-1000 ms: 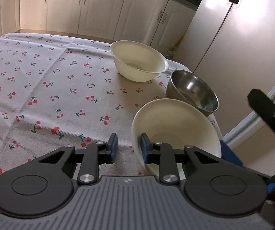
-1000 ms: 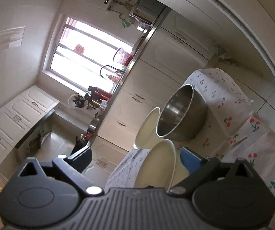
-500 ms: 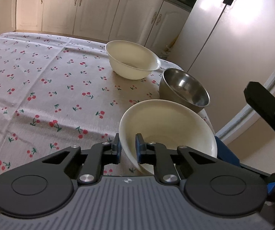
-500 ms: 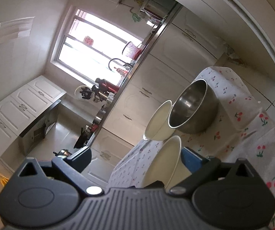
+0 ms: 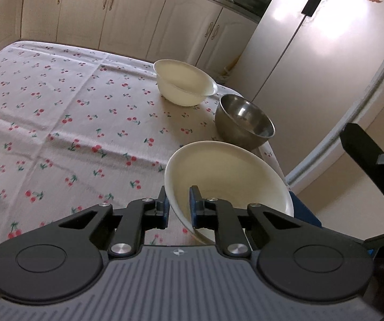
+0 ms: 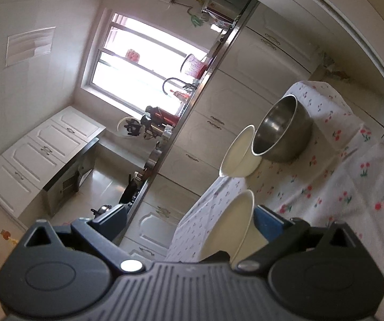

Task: Organize plates and bowls
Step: 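Lift the larger cream bowl with both grippers and carry it toward the plate stack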

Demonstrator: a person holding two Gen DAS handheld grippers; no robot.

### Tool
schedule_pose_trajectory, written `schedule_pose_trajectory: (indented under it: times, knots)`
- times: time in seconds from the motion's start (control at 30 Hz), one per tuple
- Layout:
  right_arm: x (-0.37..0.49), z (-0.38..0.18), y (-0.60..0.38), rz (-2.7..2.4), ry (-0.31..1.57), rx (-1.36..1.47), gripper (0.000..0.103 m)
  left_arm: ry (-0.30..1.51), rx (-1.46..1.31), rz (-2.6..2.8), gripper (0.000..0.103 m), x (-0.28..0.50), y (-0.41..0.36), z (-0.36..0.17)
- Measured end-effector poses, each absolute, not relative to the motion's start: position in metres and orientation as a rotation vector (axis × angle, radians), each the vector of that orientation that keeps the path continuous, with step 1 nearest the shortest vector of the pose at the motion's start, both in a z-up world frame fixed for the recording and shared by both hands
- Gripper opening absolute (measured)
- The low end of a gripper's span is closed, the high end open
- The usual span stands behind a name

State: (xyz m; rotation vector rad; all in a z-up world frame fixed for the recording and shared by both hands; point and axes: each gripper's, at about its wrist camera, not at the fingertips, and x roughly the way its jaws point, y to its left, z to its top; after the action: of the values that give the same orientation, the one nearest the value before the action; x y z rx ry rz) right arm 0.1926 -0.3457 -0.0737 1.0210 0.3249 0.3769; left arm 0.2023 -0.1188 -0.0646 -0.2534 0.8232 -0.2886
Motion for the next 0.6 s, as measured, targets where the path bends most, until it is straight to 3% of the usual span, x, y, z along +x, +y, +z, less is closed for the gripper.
schedule_pose_trajectory:
  times: [0.6]
  knots:
    - [0.131, -0.073, -0.318, 0.356, 0.366, 0.971, 0.101, 0.845, -0.267, -0.342, 0.014, 0.134, -0.089, -0.065]
